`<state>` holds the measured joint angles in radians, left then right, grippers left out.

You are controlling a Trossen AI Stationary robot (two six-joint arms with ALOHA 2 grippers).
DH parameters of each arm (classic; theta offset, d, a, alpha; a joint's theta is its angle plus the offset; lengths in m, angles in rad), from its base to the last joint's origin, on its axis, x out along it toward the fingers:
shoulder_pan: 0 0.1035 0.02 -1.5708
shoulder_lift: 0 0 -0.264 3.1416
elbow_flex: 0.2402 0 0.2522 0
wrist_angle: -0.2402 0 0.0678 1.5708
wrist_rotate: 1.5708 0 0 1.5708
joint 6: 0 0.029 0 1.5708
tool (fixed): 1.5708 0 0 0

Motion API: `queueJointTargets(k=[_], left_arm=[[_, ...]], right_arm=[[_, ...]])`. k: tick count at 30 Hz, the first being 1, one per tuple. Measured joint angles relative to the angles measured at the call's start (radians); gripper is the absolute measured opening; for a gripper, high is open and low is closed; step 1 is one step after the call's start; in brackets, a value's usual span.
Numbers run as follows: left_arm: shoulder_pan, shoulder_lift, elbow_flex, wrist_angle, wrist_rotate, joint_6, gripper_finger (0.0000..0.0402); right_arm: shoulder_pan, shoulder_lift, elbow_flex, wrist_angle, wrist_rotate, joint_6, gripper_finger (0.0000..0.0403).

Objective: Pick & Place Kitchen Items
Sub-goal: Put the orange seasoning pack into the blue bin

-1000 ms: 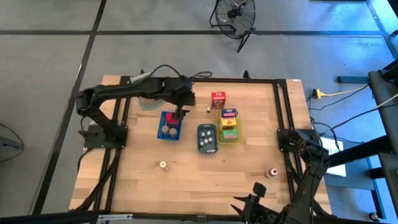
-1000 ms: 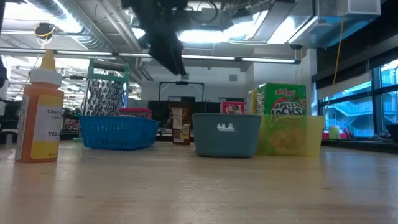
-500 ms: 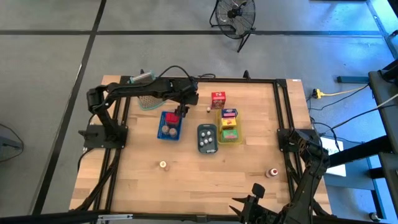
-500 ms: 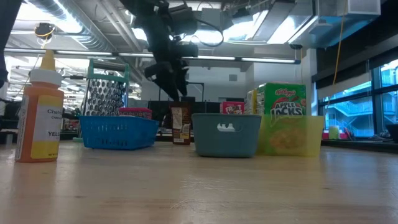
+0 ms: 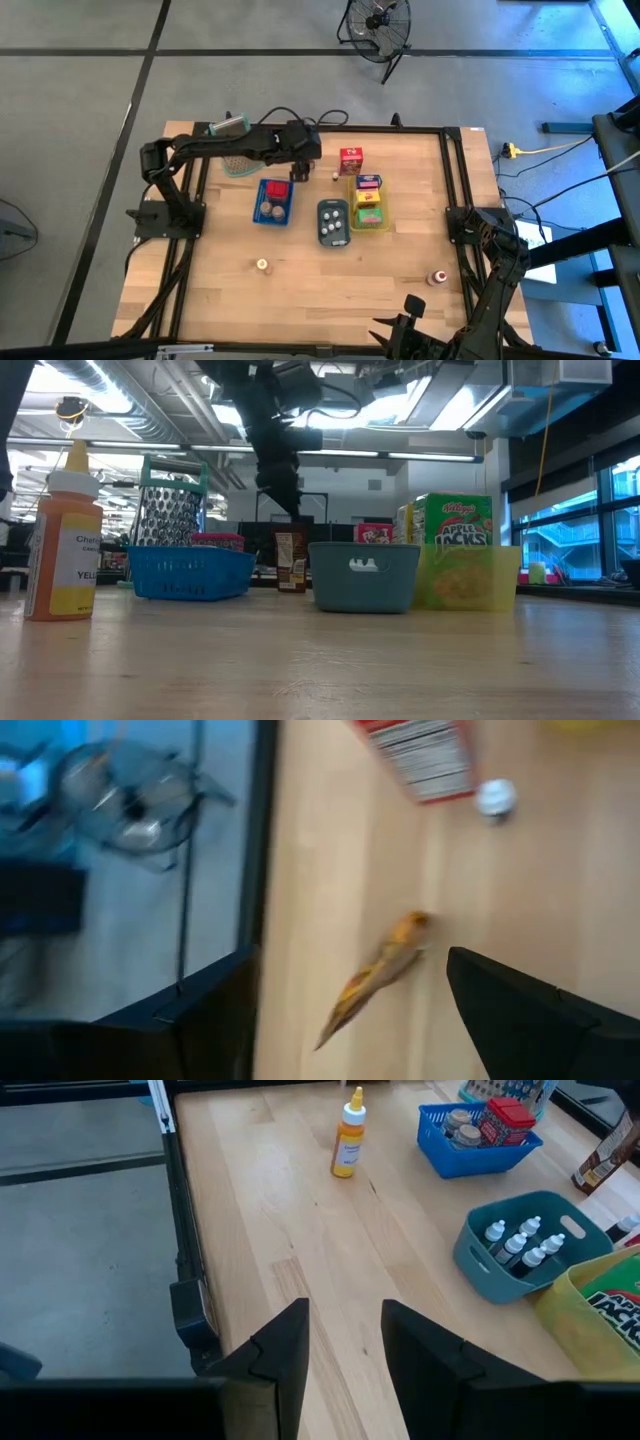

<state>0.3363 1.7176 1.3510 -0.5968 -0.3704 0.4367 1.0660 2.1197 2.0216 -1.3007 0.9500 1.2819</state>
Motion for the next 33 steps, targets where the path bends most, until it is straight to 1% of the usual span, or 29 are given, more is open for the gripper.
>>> queueJointTargets(k=[3,5,7,9,11,15,17,19,22,23,25,33], left_arm=[[-0.011,0.000,0.000,0.000,-0.106,-0.030,0.0317],[-0.018,0.000,0.000,-0.013,-0.127,-0.070,0.0317],[-0.025,0.000,0.000,-0.028,-0.089,-0.075,0.0317],[-0.028,0.000,0.000,-0.026,-0.023,-0.033,0.0317],[-0.029,0.000,0.000,-0.011,0.014,0.016,0.0317],[-0.018,0.000,0.000,-0.001,0.025,0.137,0.0317],[-0.006,0.000,0.000,-0.001,0.031,0.175,0.0317],[0.016,0.000,0.000,-0.008,0.085,0.192,0.0317],[0.049,0.000,0.000,-0.022,0.195,0.181,0.0317],[0.057,0.000,0.000,-0.021,0.215,0.174,0.0317],[0.070,0.000,0.000,-0.021,0.232,0.165,0.0317],[0.096,0.019,0.000,-0.035,0.239,0.164,0.0317]], right_arm=[[0.000,0.000,0.000,0.001,0.000,0.000,0.0131],[0.000,0.000,0.000,0.007,0.000,0.000,0.0131],[0.000,0.000,0.000,0.015,0.000,0.000,0.0131],[0.000,0.000,0.000,0.026,0.000,-0.008,0.0131],[0.000,0.000,0.000,0.029,0.000,-0.015,0.0131],[0.000,0.000,0.000,0.027,0.000,-0.039,0.0131],[0.000,0.000,0.000,0.027,0.000,-0.043,0.0131],[-0.001,0.000,0.000,0.027,0.000,-0.045,0.0131],[-0.001,0.000,0.000,0.028,0.000,-0.041,0.0131],[-0.001,0.000,0.000,0.030,0.000,-0.040,0.0131],[-0.001,0.000,0.000,0.036,0.000,-0.040,0.0131],[-0.013,0.000,0.000,0.042,-0.001,-0.041,0.0131]])
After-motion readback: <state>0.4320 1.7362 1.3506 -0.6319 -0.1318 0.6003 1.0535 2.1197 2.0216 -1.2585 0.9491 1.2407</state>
